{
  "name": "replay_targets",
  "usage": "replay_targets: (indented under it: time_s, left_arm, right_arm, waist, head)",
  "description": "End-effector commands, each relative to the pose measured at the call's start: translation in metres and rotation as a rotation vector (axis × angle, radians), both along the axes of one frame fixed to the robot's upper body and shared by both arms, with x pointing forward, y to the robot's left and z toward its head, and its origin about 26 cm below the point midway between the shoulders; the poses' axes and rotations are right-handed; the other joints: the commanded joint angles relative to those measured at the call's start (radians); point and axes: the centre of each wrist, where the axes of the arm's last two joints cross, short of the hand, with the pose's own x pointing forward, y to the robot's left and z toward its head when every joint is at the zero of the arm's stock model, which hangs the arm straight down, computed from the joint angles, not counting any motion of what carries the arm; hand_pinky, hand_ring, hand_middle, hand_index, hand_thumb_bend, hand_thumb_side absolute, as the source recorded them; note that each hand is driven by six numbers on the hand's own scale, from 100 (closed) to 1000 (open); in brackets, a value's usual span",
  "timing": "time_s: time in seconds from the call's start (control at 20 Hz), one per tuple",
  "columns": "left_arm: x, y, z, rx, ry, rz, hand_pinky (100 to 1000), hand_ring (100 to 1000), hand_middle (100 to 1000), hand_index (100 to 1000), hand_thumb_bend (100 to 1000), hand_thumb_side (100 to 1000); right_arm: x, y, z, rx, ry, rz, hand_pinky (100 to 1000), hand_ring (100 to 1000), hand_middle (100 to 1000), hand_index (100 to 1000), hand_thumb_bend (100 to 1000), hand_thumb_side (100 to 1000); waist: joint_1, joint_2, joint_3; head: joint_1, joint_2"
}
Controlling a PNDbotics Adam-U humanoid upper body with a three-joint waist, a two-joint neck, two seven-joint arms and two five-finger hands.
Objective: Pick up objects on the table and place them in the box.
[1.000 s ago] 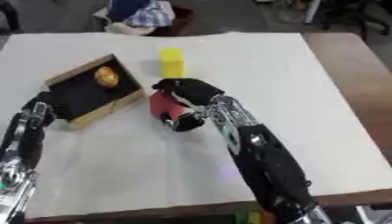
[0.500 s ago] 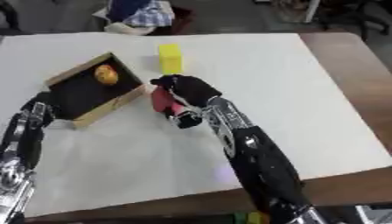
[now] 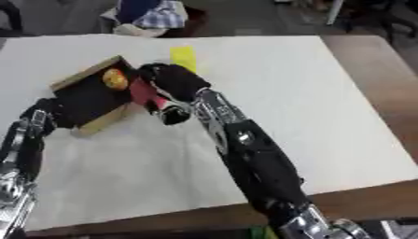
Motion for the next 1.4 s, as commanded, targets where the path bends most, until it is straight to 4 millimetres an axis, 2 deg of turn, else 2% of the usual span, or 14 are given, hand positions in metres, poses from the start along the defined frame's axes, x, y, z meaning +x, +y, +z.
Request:
replay_targets:
  time_s: [0.05,0.55,0.9,1.1,1.25,1.35,1.4]
  left_arm:
    - [0.003,-0.005,0.01,-0.008,-0.033,-0.018,617,545,538,752,100,916]
    - [0.006,-0.01,0.021,-0.028,-0.072,-0.026,615,541,534,750,100,906]
    - [0.007,-0.013,0.023,-0.032,-0.075,-0.037,614,540,533,749,100,907]
    - [0.007,-0.014,0.023,-0.034,-0.073,-0.041,614,539,533,749,100,908]
    - [0.007,-0.014,0.022,-0.034,-0.071,-0.041,615,539,533,749,100,908]
    - [0.007,-0.014,0.022,-0.034,-0.071,-0.04,615,539,533,749,100,908]
    - [0.007,-0.014,0.022,-0.035,-0.07,-0.039,615,538,532,749,100,909]
  right_arm:
    - [-0.003,0.023,0.013,-0.008,-0.027,0.042,673,589,840,977,100,100]
    - [-0.017,0.069,0.009,-0.016,-0.056,0.027,682,602,846,980,100,100]
    - [-0.026,0.081,-0.003,0.008,-0.124,-0.092,699,643,859,985,100,100]
    - [-0.028,0.083,-0.01,0.003,-0.154,-0.152,736,736,893,993,100,100]
    - [-0.028,0.082,-0.013,-0.007,-0.17,-0.198,781,812,920,998,100,186]
    - [-0.027,0.08,-0.014,-0.006,-0.174,-0.225,827,876,941,1000,100,294]
    - [-0.026,0.079,-0.014,-0.003,-0.178,-0.238,857,915,956,1000,100,387]
  waist:
    - [0.023,-0.012,0.009]
    - [0.037,0.007,0.064]
    - [0.043,0.013,0.087]
    - [0.045,0.013,0.09]
    - [0.046,0.013,0.091]
    - [0.046,0.013,0.091]
    - [0.046,0.012,0.091]
  head:
    - [-0.013,-0.003]
    - [-0.053,-0.003]
    - [-0.069,-0.003]
    - [-0.073,-0.003]
    - [-0.074,-0.003]
    - [-0.075,-0.003]
    - [-0.075,-0.003]
